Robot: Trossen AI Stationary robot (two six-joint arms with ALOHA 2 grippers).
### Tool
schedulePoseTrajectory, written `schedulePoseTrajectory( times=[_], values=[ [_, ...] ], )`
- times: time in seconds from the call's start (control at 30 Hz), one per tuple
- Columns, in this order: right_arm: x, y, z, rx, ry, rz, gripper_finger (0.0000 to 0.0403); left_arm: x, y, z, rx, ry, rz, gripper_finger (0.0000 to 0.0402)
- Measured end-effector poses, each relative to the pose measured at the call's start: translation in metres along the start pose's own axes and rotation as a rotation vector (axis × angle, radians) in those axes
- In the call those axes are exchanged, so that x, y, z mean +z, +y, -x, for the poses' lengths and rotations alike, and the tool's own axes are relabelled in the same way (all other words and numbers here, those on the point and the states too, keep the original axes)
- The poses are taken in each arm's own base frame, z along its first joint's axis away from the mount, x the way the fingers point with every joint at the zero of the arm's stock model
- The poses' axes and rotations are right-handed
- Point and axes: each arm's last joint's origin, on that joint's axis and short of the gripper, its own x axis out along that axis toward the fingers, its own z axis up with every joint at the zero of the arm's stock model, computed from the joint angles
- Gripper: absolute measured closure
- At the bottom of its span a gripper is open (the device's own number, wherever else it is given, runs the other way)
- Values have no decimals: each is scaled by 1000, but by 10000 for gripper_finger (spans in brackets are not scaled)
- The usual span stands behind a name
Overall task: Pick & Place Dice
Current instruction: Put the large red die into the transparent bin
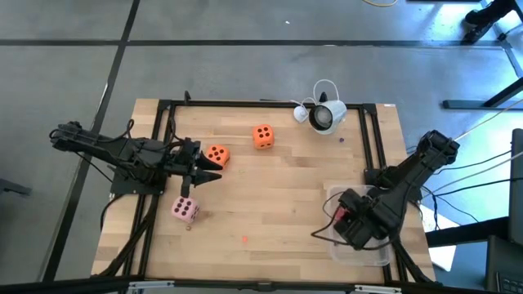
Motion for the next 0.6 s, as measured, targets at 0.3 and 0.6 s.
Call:
schedulePoseTrajectory(
  times=[0.3, 0.6],
  values=[
    [10, -5, -3, -62, -2, -56, 236, 0, 0, 0, 0, 0, -2, 254],
    [5, -10, -26, -131, 90, -86, 238, 0, 0, 0, 0, 0, 1, 254]
  ],
)
